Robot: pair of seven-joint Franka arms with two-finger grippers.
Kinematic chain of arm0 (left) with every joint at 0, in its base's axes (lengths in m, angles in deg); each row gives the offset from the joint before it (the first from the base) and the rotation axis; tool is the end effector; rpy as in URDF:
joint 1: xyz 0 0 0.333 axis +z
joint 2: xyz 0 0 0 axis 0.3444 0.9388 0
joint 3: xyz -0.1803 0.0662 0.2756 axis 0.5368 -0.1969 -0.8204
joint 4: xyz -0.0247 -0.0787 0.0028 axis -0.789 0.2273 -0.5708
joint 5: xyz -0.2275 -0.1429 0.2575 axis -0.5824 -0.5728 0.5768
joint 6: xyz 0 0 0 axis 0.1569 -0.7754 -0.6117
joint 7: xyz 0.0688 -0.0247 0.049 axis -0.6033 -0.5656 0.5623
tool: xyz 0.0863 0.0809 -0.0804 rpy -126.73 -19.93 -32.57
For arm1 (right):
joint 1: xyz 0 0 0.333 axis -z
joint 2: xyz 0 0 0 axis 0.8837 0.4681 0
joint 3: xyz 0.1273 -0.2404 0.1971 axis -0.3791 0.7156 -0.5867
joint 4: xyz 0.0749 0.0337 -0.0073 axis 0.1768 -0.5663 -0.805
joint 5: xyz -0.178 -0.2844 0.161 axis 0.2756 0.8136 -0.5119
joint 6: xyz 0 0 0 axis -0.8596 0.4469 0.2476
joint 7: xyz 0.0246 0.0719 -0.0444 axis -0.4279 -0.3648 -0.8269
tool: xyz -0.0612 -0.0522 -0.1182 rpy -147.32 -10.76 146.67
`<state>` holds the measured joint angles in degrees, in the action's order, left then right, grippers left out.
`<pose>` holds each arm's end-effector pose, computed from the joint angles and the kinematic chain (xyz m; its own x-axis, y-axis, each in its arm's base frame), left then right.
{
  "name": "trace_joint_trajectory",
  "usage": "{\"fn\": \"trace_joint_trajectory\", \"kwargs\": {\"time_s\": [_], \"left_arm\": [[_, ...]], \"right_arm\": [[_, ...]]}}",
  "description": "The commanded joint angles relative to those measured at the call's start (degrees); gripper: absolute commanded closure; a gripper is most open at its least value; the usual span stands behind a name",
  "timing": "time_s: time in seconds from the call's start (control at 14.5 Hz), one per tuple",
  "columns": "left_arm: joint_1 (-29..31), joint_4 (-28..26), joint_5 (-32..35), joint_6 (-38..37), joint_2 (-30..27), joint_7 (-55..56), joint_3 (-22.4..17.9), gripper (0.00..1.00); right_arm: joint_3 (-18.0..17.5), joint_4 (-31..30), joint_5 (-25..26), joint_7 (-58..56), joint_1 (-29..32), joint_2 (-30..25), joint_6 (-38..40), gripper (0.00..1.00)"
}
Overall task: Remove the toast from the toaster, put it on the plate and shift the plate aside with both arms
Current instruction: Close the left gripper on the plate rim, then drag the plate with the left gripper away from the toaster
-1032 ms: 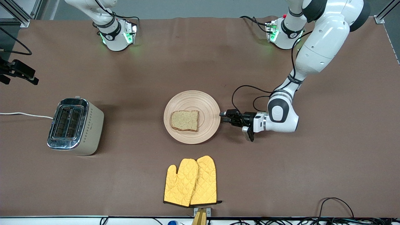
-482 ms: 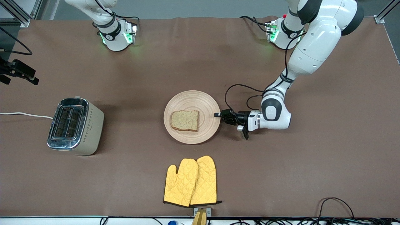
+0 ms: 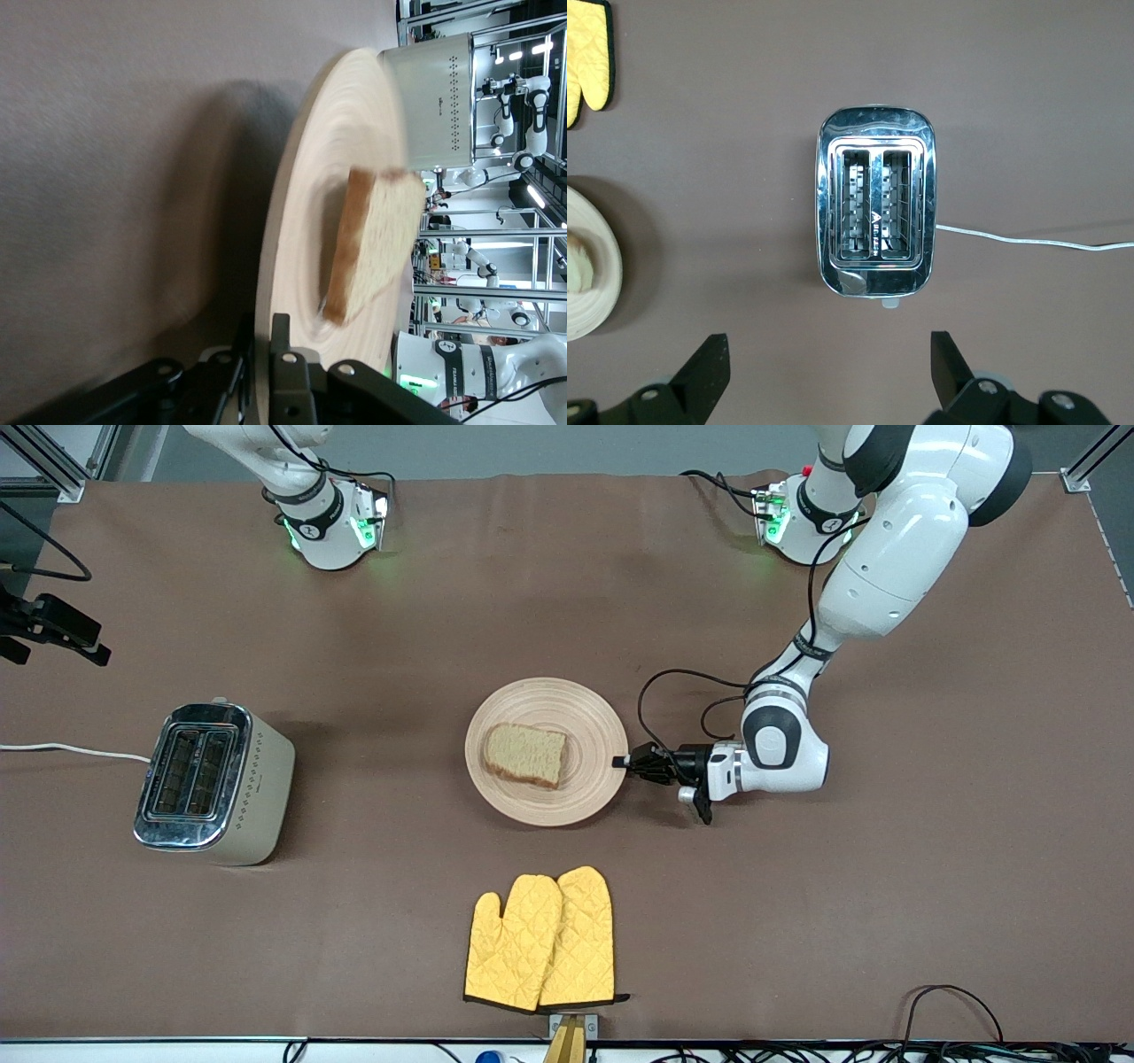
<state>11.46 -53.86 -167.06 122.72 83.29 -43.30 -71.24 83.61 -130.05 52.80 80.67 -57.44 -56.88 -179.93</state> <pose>0.5581 -0.3132 0.1123 0.9755 -0.1934 0.1046 -0.1697 -0.3599 0.9174 0.5178 -0.0408 0.6260 0.9988 -0.0335 0.0365 -0.0336 -0.9994 0.0015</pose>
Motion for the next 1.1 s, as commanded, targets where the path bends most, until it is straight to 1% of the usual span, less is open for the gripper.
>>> {"fn": "trace_joint_trajectory", "kwargs": {"time_s": [0.0,0.21,0.28,0.48,0.55,0.62,0.76,0.83,1.03], "left_arm": [[1.7,-0.1,-0.5,-0.2,-2.2,0.9,0.0,1.00],[3.7,-0.4,-0.4,-0.8,-5.0,3.9,-0.2,1.00],[5.2,-0.5,0.4,-0.8,-5.8,4.6,-0.2,1.00],[11.0,0.6,13.5,-1.0,-8.2,13.8,0.1,1.00],[13.5,1.0,17.4,-1.4,-8.9,15.3,0.3,1.00],[16.4,2.1,19.8,-4.2,-8.9,15.5,0.4,1.00],[21.4,4.8,21.1,-10.9,-8.3,15.7,0.1,1.00],[23.5,5.7,21.9,-12.9,-8.0,15.7,0.0,1.00],[29.4,5.8,25.8,-15.6,-7.6,15.8,-0.1,1.00]], "right_arm": [[-0.1,-1.1,0.3,1.1,-0.2,-1.4,0.2,0.00],[-0.1,-1.1,0.3,1.1,-0.3,-1.4,0.2,0.00],[-0.2,-1.1,0.3,1.1,-0.2,-1.4,0.3,0.00],[-0.1,-1.1,0.3,1.1,-0.2,-1.4,0.3,0.00],[-0.1,-1.2,0.3,1.1,-0.2,-1.4,0.3,0.00],[-0.1,-1.1,0.3,1.1,-0.2,-1.4,0.3,0.00],[-0.1,-1.2,0.3,1.1,-0.2,-1.4,0.3,0.00],[-0.1,-1.2,0.3,1.1,-0.2,-1.4,0.3,0.00],[-0.1,-1.2,0.3,1.1,-0.2,-1.4,0.4,0.00]]}}
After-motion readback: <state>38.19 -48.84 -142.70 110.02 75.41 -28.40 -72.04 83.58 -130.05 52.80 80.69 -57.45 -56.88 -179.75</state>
